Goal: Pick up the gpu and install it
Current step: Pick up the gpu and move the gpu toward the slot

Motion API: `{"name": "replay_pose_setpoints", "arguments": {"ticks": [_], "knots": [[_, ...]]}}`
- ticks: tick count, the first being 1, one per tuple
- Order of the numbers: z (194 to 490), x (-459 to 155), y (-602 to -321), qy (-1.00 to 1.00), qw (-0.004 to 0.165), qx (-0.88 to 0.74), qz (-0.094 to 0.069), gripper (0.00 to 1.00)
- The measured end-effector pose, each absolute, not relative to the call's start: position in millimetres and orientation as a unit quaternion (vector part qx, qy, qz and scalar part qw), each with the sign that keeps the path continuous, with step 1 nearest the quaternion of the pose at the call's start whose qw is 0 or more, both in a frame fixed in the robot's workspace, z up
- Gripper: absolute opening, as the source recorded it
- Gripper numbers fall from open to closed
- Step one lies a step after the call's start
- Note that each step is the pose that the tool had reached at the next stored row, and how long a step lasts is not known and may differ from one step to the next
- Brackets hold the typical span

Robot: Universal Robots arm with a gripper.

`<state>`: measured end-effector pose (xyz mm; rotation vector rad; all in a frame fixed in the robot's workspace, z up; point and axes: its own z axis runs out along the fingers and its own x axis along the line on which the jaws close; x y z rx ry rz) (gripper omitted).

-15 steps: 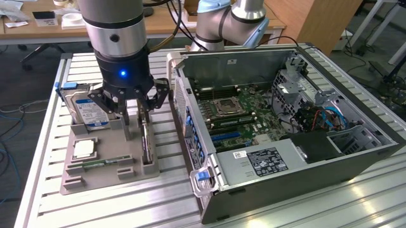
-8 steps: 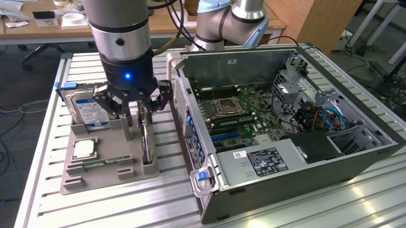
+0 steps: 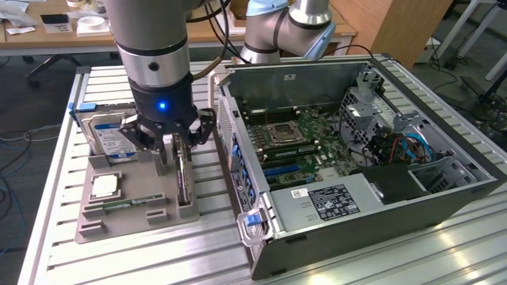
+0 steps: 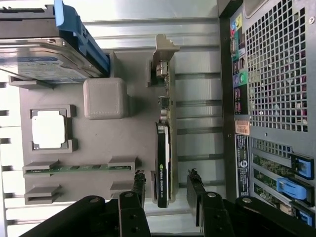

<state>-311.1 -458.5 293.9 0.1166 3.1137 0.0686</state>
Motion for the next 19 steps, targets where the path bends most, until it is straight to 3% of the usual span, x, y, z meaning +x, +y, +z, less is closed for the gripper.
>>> {"name": "replay_pose_setpoints", "arguments": {"ticks": [19], "knots": [[270,-310,-458,0.999,0.012,0.037,0.022,0.47]]}}
